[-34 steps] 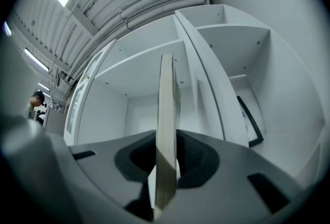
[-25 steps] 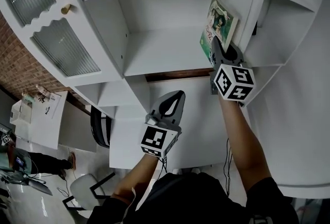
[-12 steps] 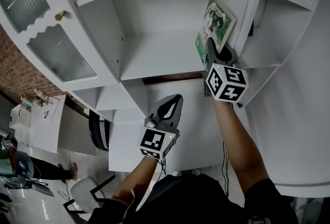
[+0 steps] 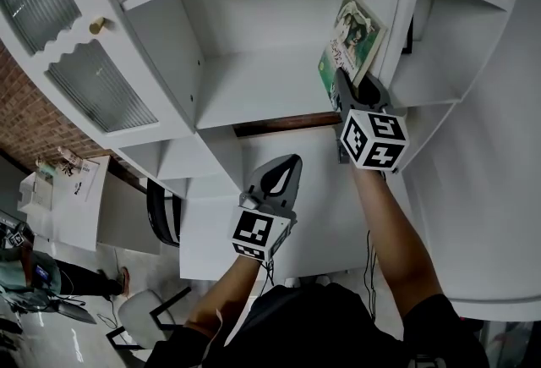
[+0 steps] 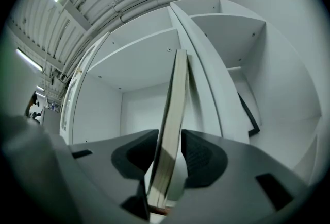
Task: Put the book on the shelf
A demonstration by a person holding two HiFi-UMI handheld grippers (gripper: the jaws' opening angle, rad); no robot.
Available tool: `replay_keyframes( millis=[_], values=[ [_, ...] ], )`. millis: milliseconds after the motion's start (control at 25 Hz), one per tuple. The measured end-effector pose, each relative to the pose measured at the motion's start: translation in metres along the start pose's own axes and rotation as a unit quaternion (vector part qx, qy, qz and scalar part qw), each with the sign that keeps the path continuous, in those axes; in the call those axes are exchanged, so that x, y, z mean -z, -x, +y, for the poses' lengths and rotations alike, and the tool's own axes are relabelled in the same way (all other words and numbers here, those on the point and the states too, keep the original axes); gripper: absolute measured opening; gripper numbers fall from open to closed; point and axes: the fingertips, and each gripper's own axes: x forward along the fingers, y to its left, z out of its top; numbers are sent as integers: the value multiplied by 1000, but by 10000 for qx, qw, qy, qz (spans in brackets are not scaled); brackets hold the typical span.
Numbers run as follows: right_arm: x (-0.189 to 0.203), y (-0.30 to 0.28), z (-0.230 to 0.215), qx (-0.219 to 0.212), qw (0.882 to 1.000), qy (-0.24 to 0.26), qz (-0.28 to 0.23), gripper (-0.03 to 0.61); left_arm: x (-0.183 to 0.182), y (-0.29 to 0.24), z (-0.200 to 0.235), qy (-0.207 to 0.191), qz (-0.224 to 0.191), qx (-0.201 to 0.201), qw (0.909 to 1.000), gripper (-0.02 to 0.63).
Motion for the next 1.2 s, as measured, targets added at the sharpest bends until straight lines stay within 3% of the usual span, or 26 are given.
replay_keyframes(
  millis=[600,1200],
  values=[
    [13,23,2,-846,9960,-257,151,118,-2,1,-11,14,-18,80,10000,20],
    [30,49,1,-1002,9939,-369,263,118,0,0,-19,-14,16,2,10000,20]
  ],
)
